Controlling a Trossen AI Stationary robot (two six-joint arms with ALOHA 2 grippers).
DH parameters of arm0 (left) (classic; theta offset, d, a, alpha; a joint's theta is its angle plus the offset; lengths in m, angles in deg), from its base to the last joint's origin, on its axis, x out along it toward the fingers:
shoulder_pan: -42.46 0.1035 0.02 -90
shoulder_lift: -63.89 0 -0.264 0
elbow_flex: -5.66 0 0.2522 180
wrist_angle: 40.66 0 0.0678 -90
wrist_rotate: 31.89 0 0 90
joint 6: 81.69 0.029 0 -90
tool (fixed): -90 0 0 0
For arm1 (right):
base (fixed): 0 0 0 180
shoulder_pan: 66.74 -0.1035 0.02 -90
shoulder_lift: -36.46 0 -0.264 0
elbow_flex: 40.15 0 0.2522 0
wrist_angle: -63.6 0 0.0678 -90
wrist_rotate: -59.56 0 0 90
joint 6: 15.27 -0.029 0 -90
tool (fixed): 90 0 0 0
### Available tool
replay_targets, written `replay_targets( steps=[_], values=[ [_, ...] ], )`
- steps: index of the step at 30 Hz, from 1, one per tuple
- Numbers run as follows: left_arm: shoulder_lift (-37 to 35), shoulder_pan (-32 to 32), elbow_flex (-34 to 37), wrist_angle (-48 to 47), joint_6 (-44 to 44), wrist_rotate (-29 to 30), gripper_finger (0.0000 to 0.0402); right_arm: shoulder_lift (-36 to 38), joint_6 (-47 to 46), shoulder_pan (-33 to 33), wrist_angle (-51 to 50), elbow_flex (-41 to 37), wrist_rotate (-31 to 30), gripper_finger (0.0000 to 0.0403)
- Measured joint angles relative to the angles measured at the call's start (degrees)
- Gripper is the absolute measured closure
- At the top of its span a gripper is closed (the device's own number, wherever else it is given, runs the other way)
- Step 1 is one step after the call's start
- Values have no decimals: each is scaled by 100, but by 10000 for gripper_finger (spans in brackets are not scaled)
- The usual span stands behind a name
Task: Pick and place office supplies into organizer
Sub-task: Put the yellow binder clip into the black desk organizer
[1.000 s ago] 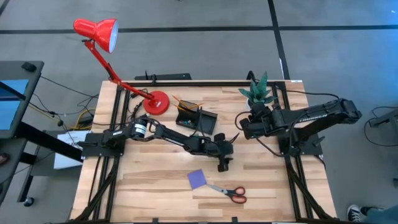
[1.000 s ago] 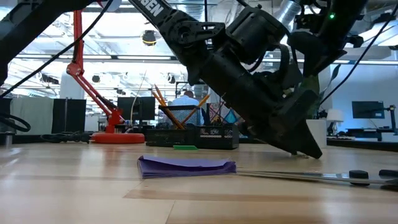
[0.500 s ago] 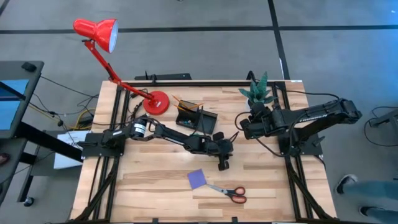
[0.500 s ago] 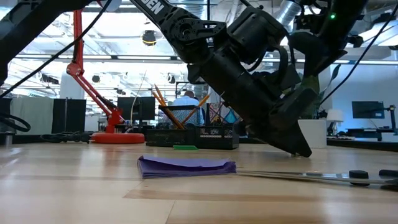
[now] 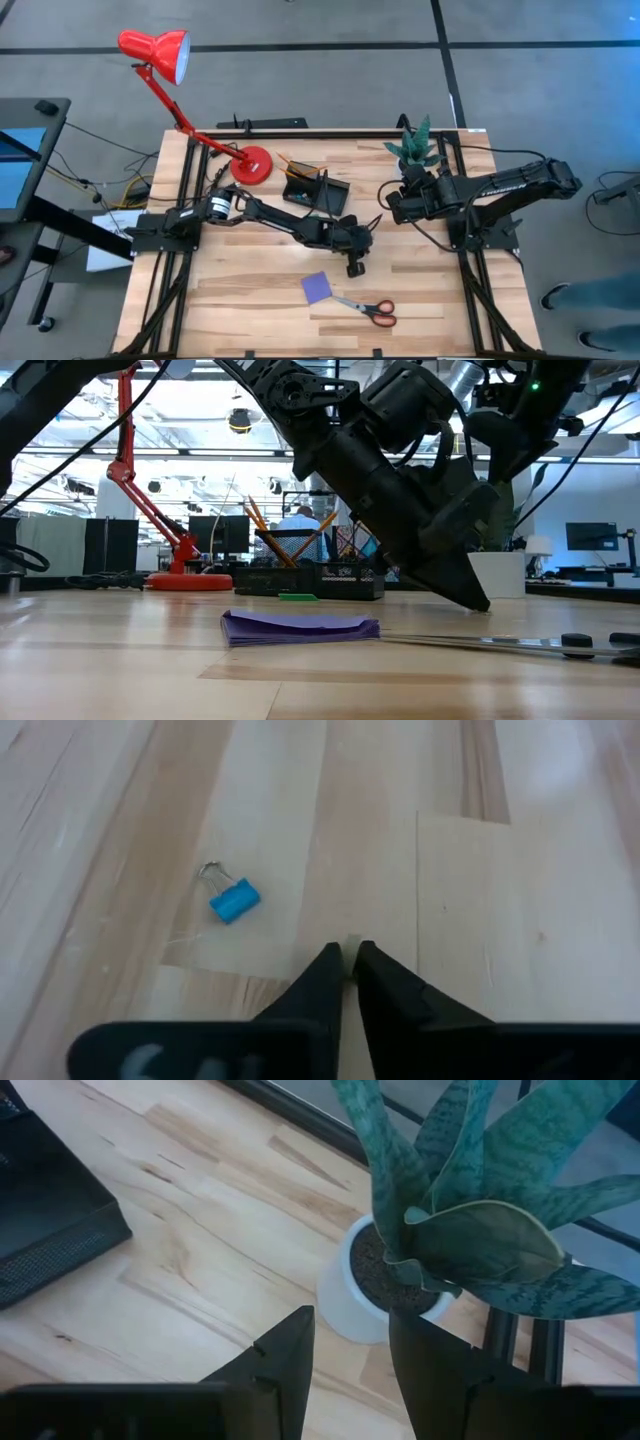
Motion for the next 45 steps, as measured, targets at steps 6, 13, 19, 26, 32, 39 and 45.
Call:
replay_targets(
  steps=[6, 13, 19, 26, 32, 39, 45],
  values=[
    [0, 4, 1, -28, 57, 50, 346, 0, 0, -9, 4, 0, 18, 276],
    [0, 4, 0, -31, 287, 55, 327, 0, 1, -9, 4, 0, 22, 276],
    [-13, 11, -9, -142, 284, 96, 377, 0, 1, -9, 4, 0, 22, 276],
    [-15, 11, -9, -149, 283, 107, 389, 0, 1, -9, 4, 0, 23, 276],
    [-225, 17, 16, -412, 314, 112, 396, 0, 3, -9, -14, 0, 27, 276],
    [-981, 15, 7, -1572, 373, 891, 398, -2, -223, -43, -101, 0, 17, 276],
    [-1600, 49, 3, -3070, 364, 1604, 398, -2, -586, -371, -262, 0, 70, 276]
  ],
)
